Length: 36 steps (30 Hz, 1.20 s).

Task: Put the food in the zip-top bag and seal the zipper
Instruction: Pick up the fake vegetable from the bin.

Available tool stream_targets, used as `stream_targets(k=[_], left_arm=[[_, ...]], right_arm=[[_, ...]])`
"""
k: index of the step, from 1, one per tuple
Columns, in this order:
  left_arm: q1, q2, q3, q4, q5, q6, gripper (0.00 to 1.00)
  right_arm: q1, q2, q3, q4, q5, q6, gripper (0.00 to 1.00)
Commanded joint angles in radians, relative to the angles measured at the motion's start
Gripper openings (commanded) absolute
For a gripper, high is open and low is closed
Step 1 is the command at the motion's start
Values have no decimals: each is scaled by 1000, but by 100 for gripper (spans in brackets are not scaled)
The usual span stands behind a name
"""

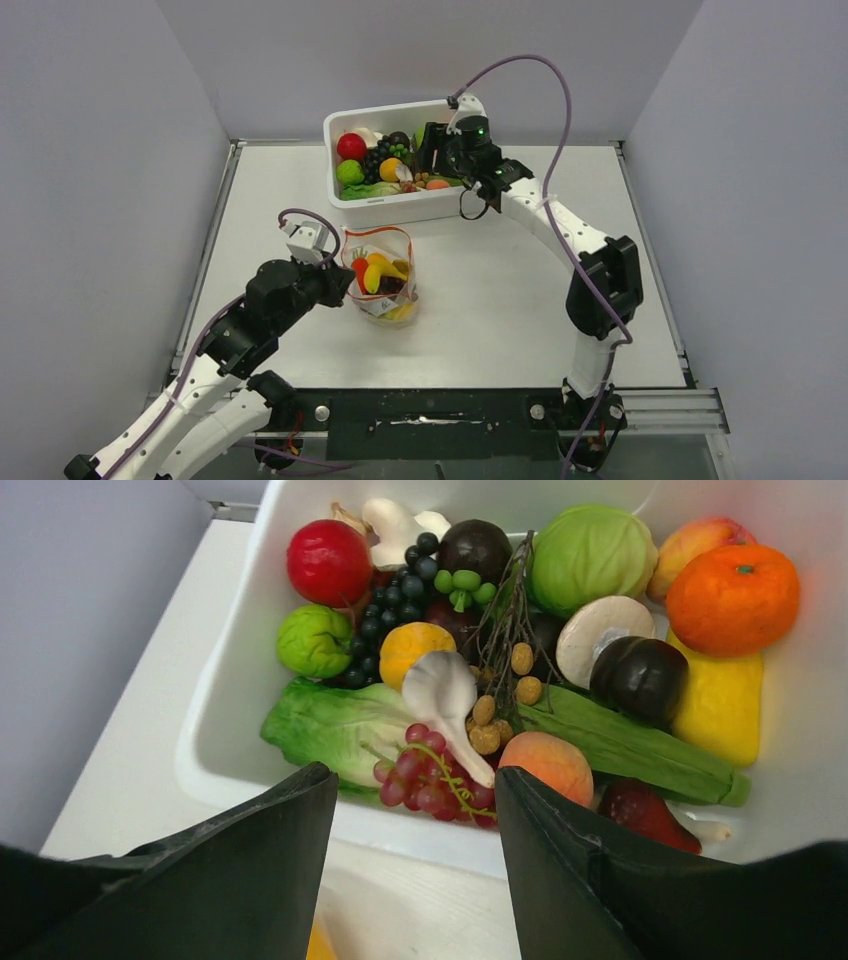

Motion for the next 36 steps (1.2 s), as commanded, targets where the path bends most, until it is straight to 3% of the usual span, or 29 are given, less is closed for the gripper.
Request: stream_targets(k=[1,6,18,36], left_arm=[[5,-15,-11,107,40,33,0],[12,-8,-12,120,96,33,0],[72,-42,-29,161,177,32,0],[94,-23,-29,154,192,37,0]], right_arm=[[1,119,137,16,7,-20,60],[0,265,287,20,-34,12,59],[-11,468,442,82,-68,36,51],[-31,536,418,80,-211,92,56]])
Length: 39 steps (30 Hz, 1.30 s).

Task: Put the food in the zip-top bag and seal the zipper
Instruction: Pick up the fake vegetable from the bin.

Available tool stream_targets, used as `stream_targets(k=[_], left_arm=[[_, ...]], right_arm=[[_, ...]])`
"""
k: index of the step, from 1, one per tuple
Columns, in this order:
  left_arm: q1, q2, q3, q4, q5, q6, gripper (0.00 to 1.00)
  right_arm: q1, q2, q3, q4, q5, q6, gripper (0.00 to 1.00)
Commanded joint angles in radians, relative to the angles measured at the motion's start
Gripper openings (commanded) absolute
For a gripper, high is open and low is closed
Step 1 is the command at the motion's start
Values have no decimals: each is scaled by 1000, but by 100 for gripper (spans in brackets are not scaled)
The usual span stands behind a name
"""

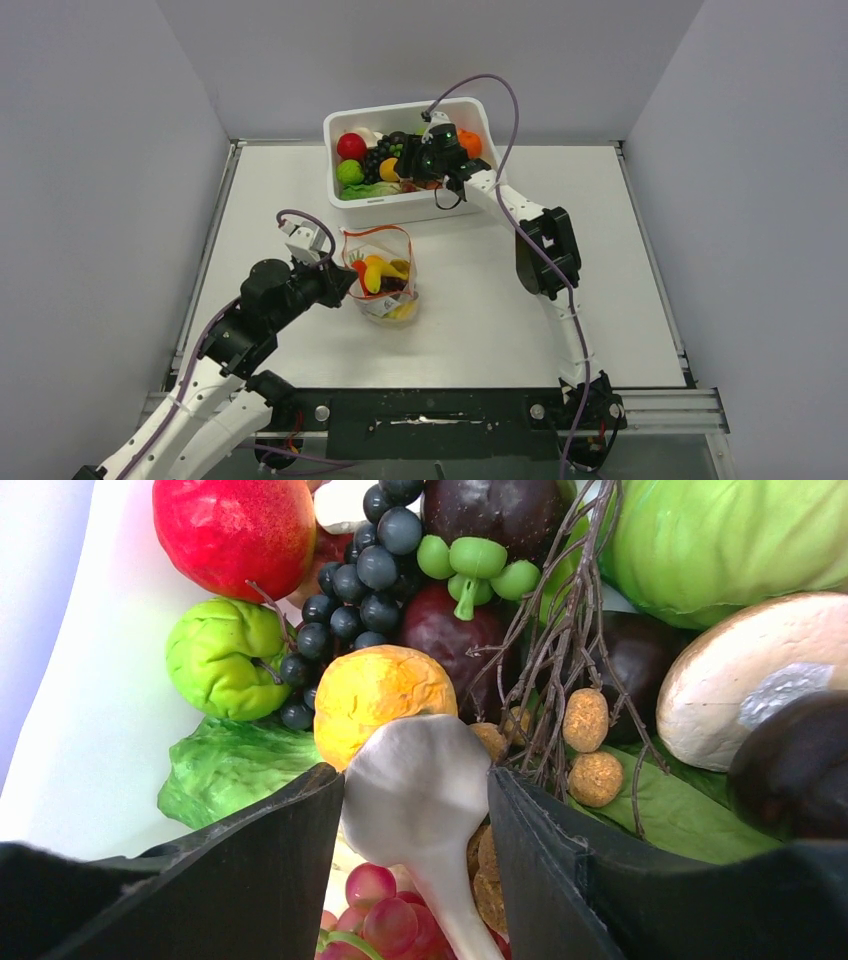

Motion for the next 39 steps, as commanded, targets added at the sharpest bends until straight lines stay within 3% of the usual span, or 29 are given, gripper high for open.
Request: stream_targets(k=[1,10,14,17,27,39], left_arm=[[12,5,17,96,31,15,0],[14,-16,17,96,24,9,0],[13,-16,17,95,23,9,0],[13,-16,17,94,21,9,0],[16,-24,17,95,12,12,0],[33,-9,17,122,48,-2,0]], right_arm=[[-5,3,28,49,-62,31,55],[-20,-2,51,17,-53,45,32],[-25,-12,55,0,-18,40,15],[-30,-30,39,4,-9,39,8],[-43,-112,-13,40,15,40,0],[-68,-275,-155,56,8,12,0]])
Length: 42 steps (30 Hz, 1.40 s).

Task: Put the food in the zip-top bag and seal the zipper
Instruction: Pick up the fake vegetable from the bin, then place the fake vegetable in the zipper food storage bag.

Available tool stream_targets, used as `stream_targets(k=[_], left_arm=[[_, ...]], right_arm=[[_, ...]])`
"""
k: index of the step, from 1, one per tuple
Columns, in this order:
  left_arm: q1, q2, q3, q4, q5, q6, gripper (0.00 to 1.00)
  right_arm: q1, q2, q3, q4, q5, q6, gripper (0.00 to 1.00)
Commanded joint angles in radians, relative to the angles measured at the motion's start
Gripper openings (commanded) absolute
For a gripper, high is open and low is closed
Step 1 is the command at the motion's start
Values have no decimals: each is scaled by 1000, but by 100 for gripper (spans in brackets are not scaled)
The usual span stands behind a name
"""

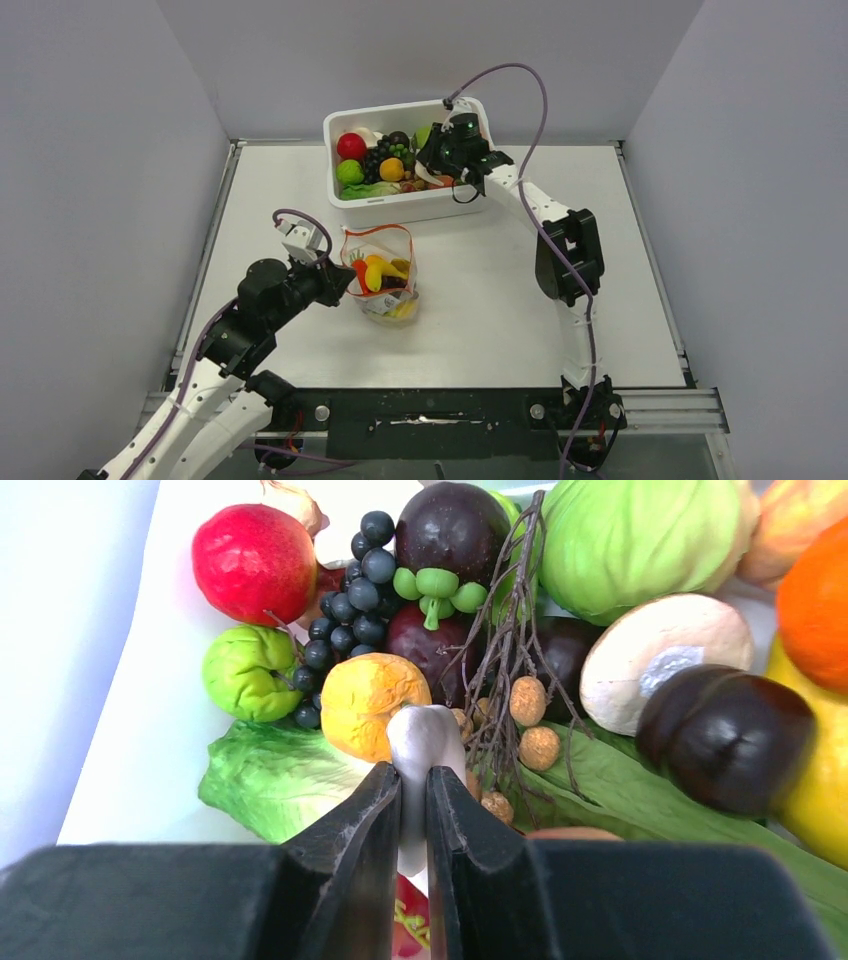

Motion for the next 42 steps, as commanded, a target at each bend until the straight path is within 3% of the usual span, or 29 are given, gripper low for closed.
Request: stream_targets(k=[1,22,32,42], left_arm=[[12,-1,17,123,36,-6,0],[14,4,-41,281,97,-158,0],[14,7,-68,309,100,-202,0],[14,8,-67,301,105,-202,0]], right_arm=[[-15,-152,-66,69,9,-25,0],[18,-720,-485,34,28,-60,0],[207,-908,-607,92,112,43,0],[355,-959,-720,220,203,210,0]])
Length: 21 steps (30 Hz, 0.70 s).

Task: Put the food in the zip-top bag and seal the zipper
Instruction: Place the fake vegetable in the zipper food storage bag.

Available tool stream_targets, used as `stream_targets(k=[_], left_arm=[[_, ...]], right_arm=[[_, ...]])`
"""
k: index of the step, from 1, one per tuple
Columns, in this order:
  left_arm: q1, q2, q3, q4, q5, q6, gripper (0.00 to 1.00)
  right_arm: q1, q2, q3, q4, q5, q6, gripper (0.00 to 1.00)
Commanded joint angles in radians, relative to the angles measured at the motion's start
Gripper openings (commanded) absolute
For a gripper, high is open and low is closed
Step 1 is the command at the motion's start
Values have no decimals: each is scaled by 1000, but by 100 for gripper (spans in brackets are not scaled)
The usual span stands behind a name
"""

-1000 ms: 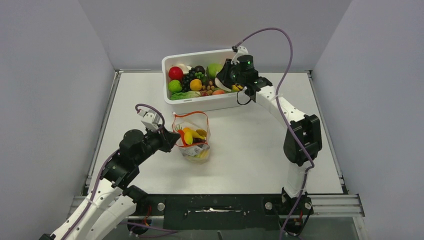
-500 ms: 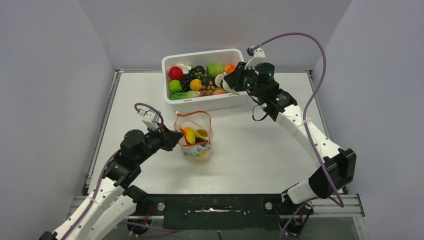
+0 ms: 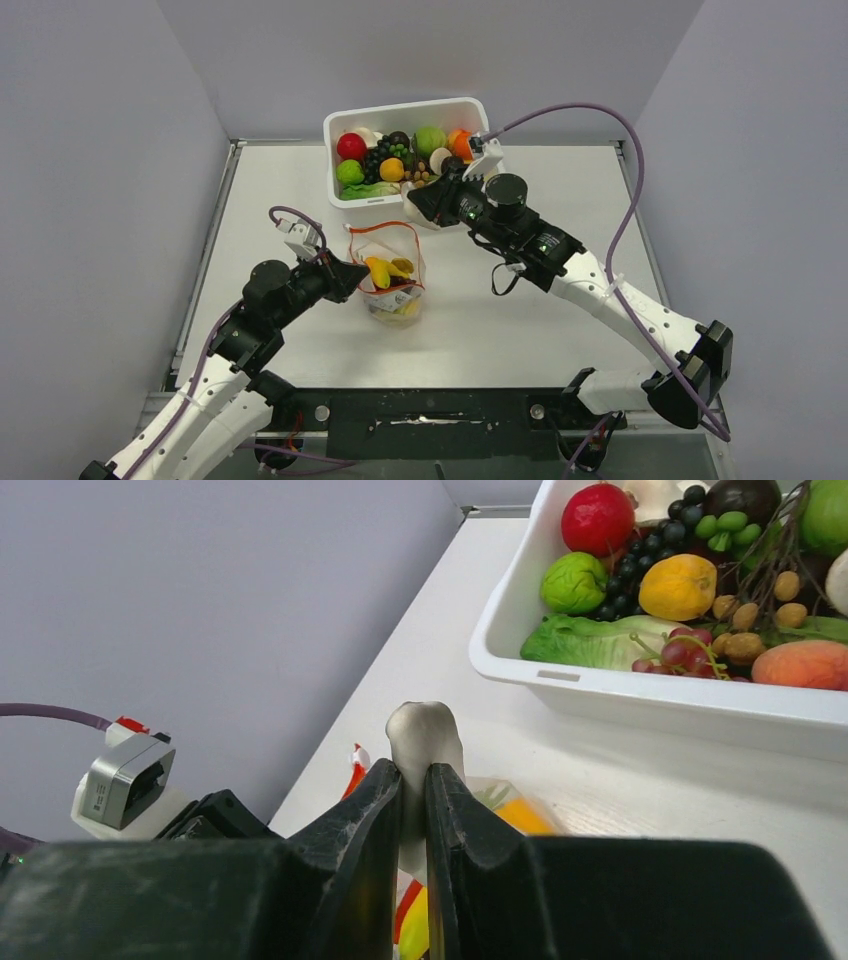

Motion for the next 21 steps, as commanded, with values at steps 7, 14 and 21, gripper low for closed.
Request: stream_targets(k=[7,14,21], left_arm=[[6,-13,14,105,17,-11,0],[6,-26,4,101,13,-17,0],[5,-30,5,101,13,-20,0]], right_arm=[[145,-30,-88,199,132,141,0],[187,-5,-120,206,169,158,2],[208,44,-120,210,166,166,4]])
